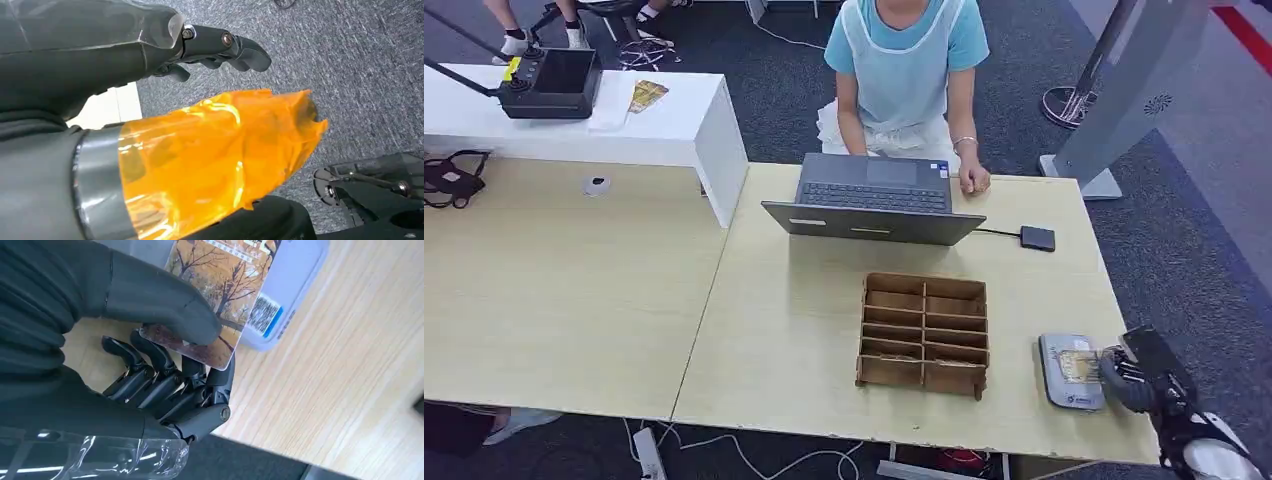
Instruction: Pass the card to the sensor for recognition and then transmit it.
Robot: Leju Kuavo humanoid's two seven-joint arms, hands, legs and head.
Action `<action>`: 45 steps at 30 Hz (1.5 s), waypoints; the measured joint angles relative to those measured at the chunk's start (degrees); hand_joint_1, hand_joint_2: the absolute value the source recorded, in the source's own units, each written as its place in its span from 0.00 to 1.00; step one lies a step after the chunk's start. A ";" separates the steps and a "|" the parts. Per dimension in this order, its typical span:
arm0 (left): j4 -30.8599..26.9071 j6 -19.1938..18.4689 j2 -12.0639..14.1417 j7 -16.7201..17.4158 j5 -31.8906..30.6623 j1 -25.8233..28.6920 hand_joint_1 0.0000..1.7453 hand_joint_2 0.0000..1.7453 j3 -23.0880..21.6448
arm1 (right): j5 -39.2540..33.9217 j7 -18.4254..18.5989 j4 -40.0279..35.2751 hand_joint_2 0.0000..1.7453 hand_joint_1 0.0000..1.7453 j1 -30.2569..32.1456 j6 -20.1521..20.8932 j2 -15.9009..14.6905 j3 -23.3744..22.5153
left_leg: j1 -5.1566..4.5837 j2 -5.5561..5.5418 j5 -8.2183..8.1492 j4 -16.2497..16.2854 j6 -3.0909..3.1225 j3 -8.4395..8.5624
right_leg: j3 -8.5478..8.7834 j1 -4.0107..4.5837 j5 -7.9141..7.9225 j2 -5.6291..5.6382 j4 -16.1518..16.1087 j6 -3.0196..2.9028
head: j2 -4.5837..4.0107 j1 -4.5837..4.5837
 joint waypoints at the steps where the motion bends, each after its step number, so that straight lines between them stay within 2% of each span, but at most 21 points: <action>1: 0.00 0.07 0.00 0.00 0.00 0.00 0.00 0.00 0.00 | -0.85 -0.35 -0.11 1.00 1.00 0.00 0.70 0.13 -0.35 | 0.00 0.00 0.00 0.00 0.00 0.00 | 0.00 0.00 0.00 0.00 0.00 0.00 | 0.00 -0.02; 12: 0.00 0.24 0.00 0.24 0.00 -0.01 0.00 0.00 0.00 | -5.68 -2.86 -2.99 1.00 1.00 0.11 3.73 1.53 -2.73 | 0.01 0.00 0.00 0.00 0.00 -0.02 | -0.03 0.01 -0.01 0.00 0.00 -0.01 | 0.00 0.00; 45: 0.00 0.24 0.00 0.22 0.00 -0.04 0.00 0.00 0.00 | -7.89 -4.28 -7.35 1.00 1.00 0.20 3.27 2.19 -4.13 | 0.00 0.00 0.00 0.00 0.00 -0.04 | -0.03 0.00 -0.01 0.00 0.00 -0.01 | 0.00 0.00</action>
